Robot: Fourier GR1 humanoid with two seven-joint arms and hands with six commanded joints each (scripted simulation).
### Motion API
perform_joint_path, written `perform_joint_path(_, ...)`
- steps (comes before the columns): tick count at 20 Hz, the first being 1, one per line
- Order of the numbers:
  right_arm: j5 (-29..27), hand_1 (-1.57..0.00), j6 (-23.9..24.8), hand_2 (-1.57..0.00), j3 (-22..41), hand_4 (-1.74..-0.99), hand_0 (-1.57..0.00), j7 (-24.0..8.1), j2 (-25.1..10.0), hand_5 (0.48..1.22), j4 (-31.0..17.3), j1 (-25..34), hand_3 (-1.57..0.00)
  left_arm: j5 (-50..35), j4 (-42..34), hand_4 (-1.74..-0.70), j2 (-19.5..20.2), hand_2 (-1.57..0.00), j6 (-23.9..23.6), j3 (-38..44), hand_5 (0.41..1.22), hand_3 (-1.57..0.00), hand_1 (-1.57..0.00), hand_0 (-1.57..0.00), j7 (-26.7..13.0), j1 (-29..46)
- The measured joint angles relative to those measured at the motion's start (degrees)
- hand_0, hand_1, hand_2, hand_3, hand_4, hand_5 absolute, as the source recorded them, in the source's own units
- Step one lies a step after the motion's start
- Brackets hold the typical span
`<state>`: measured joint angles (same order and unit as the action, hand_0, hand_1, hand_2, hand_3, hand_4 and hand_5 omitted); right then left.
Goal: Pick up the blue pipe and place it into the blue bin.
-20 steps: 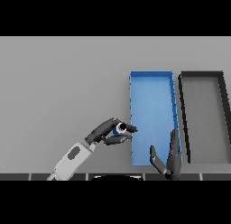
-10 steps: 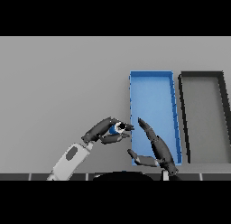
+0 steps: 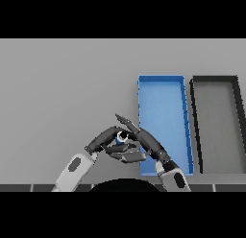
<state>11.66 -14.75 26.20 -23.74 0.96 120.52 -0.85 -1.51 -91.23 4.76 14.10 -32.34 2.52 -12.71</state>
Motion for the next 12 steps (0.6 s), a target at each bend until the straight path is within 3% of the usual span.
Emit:
perform_joint_path(3,-0.8,0.00,-0.4,0.00,-0.5,-1.218,0.00,0.5,1.4,0.508,-0.8,5.1,0.00,1.9,0.5,-1.74,0.5,-1.57,-0.1,0.6,1.221,-1.54,-1.57,-1.57,-0.1,-0.2)
perform_joint_path(5,-1.6,-0.08,-1.1,-0.10,-1.1,-1.245,-0.05,-0.2,1.8,0.506,-1.9,7.9,-0.05,1.7,-0.3,-1.74,0.6,-1.57,0.4,0.8,1.221,-1.48,-1.57,-1.57,-0.5,0.2)
perform_joint_path(7,-3.7,-0.38,-2.2,-0.38,-2.3,-1.335,-0.35,-2.1,2.2,0.507,-3.0,11.5,-0.30,3.2,-0.8,-1.68,0.6,-1.06,1.0,0.2,1.221,-1.03,-1.08,-1.18,-0.7,0.3)
perform_joint_path(8,-4.2,-0.53,-2.5,-0.53,-2.8,-1.362,-0.53,-4.1,2.4,0.508,-3.4,13.4,-0.44,5.1,-1.2,-1.55,1.8,-0.85,1.8,-0.4,1.221,-0.82,-0.88,-0.99,-4.3,-0.5)
perform_joint_path(9,-4.3,-0.70,-3.3,-0.74,-2.4,-1.430,-0.72,-4.9,2.6,0.522,-4.5,14.1,-0.63,5.8,-1.9,-1.48,2.8,-0.68,3.4,-0.9,1.221,-0.66,-0.71,-0.82,-7.4,-0.6)
perform_joint_path(10,-4.2,-0.87,-3.7,-0.91,-2.0,-1.486,-0.89,-4.5,2.8,0.550,-5.3,14.9,-0.77,6.6,-1.9,-1.53,2.3,-0.69,3.2,-0.5,1.221,-0.58,-0.71,-0.78,-9.3,-0.6)
perform_joint_path(12,-6.8,-1.12,-4.8,-1.14,-2.0,-1.562,-1.13,-3.3,3.7,0.666,-6.3,15.3,-0.96,7.2,-1.1,-1.61,1.3,-0.97,2.6,0.8,1.221,-0.94,-1.02,-1.06,-6.7,-0.3)
